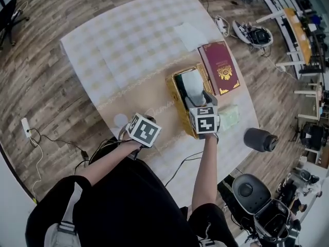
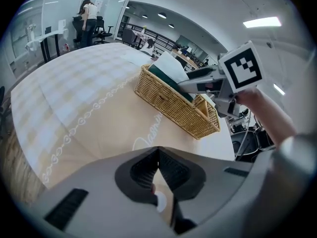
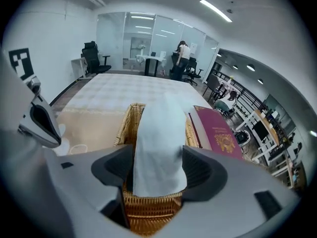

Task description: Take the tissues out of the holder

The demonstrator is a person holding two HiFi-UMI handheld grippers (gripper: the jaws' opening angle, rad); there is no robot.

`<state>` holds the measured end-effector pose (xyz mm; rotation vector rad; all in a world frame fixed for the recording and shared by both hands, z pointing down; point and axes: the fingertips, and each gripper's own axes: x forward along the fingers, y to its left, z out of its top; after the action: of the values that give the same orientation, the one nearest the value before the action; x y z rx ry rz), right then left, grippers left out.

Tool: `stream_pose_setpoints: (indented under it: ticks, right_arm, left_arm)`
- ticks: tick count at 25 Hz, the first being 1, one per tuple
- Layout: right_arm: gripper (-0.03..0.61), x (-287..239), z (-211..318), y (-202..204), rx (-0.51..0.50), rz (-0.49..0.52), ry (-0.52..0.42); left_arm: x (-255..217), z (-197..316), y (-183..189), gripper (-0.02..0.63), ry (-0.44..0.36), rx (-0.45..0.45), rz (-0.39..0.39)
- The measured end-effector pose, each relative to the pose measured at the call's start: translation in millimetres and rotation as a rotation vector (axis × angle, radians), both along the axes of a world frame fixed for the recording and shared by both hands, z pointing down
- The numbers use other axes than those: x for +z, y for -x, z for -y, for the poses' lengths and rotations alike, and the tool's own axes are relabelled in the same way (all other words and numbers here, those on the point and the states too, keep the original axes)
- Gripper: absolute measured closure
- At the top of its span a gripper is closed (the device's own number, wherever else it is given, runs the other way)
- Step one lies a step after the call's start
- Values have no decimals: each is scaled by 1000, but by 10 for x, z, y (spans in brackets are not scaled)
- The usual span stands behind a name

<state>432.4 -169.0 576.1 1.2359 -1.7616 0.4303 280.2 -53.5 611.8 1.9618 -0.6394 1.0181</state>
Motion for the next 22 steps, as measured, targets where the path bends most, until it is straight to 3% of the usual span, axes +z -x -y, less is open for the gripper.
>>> stream_pose_setpoints:
  ticks: [5, 15, 22]
  right_arm:
    - [272, 221, 18, 26, -48, -86, 80]
    - [274, 360, 51, 62, -56, -126, 180]
    - [351, 301, 29, 71, -52, -142, 169]
  left_arm:
    - [46, 14, 20, 605, 13, -10, 3]
    - [82, -80, -24, 605, 34, 3, -4]
    - [57, -125, -7, 604, 35, 10, -6]
